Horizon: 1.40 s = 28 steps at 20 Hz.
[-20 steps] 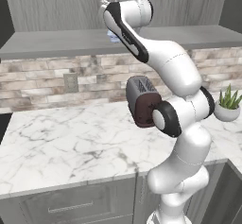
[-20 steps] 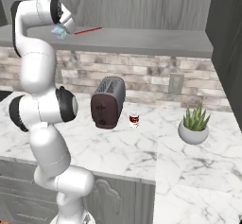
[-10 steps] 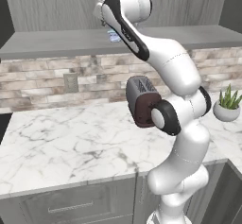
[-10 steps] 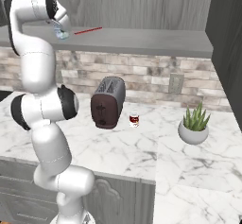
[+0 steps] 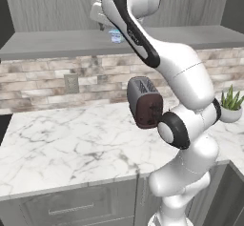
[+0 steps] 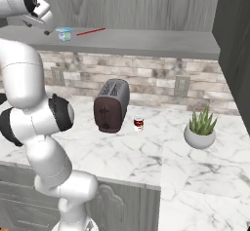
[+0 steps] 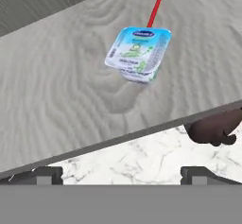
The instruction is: Pick the yogurt and honey bottle from the counter and place them in the cabinets closest to them.
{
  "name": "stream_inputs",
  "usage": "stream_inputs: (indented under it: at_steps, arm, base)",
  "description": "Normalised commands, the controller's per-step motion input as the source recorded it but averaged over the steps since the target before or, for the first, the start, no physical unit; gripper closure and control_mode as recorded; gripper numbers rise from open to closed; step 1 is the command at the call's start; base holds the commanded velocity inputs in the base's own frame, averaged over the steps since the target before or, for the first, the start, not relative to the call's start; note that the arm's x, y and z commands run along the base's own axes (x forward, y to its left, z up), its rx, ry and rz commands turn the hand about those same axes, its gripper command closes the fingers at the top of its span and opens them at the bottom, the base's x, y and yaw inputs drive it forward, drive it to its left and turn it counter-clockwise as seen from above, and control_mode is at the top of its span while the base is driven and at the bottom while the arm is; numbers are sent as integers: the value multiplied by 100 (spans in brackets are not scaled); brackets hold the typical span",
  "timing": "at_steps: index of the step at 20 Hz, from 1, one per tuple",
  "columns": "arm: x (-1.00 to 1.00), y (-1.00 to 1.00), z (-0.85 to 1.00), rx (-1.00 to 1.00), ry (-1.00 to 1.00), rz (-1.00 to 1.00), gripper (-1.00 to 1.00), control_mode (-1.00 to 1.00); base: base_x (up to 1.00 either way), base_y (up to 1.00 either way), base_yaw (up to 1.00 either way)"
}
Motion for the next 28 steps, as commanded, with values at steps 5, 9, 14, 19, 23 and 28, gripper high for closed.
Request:
stream_inputs:
  at_steps: [5,9,14,19,23,28]
  arm:
    - [-100,5,-15,-3,0,5,-100,-100]
    - [-100,1,-20,0,1,1,-100,-100]
    - [-100,-1,-35,-4,1,1,-100,-100]
    - [-70,-23,-53,-16,-2,16,-100,-100]
    - [-27,-41,-54,-15,-2,19,-100,-100]
    - [-3,-55,-48,-11,-5,22,-100,-100]
  base:
    - [0,0,0]
    - [0,0,0]
    - [0,0,0]
    - [0,0,0]
    - [0,0,0]
    - [0,0,0]
